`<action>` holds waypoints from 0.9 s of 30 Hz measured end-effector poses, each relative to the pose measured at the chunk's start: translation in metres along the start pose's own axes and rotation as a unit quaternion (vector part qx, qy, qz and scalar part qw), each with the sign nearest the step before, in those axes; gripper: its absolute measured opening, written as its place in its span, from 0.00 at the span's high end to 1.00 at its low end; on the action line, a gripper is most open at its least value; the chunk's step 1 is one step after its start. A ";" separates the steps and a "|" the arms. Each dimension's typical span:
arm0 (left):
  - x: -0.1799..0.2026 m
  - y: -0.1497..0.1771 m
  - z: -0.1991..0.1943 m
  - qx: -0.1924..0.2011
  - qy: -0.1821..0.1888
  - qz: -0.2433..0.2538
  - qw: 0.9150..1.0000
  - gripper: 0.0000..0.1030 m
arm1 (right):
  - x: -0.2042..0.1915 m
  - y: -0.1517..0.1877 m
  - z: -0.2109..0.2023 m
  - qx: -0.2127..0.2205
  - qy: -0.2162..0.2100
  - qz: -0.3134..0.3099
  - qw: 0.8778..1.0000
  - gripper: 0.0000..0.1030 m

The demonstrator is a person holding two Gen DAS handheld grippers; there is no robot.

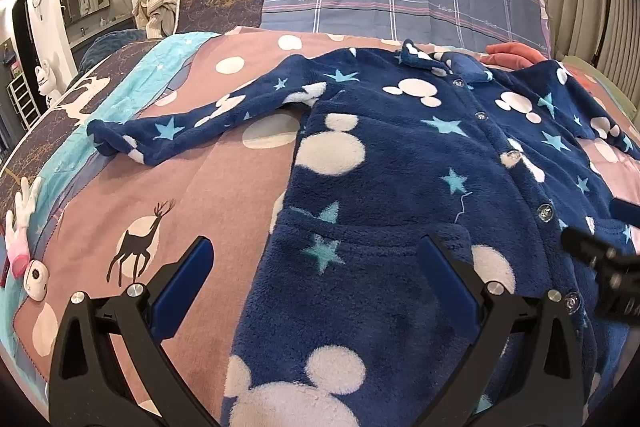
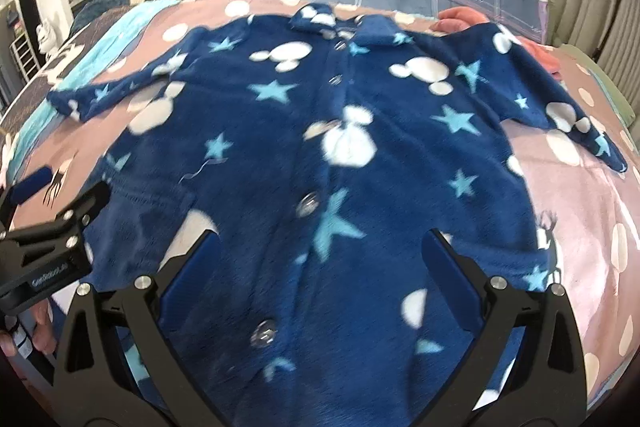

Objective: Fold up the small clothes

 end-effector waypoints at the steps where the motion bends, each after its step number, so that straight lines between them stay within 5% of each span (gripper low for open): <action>1: -0.001 -0.001 0.000 0.003 -0.002 0.000 1.000 0.01 | 0.004 -0.002 0.000 0.005 0.007 0.003 1.000 0.02; 7: -0.001 -0.004 0.003 0.003 -0.003 0.001 1.000 0.01 | 0.012 -0.014 -0.002 0.034 0.025 -0.011 0.999 0.07; 16: -0.016 -0.005 0.020 -0.026 0.018 -0.040 0.999 0.01 | 0.021 -0.024 0.010 0.025 -0.026 0.003 0.999 0.58; 21: -0.072 -0.009 0.044 -0.054 0.028 -0.169 0.984 0.06 | 0.036 -0.025 0.016 0.021 -0.012 0.011 1.000 0.57; 23: -0.105 -0.011 0.057 -0.064 0.007 -0.208 0.976 0.27 | 0.043 -0.024 0.019 0.016 -0.007 0.019 1.000 0.54; 27: -0.173 -0.020 0.082 -0.076 -0.047 -0.276 0.957 0.42 | 0.052 -0.024 0.021 0.016 0.000 0.021 1.000 0.48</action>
Point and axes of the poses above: each gripper's, at about its wrist camera, not at the fingertips, and z roughly the way its jaws point, x to its right, y to its underside, the point moved 4 cm from there along z, roughly the way its jaws point, and after that the axes turned 7 degrees about x, right-handed, at the moved point
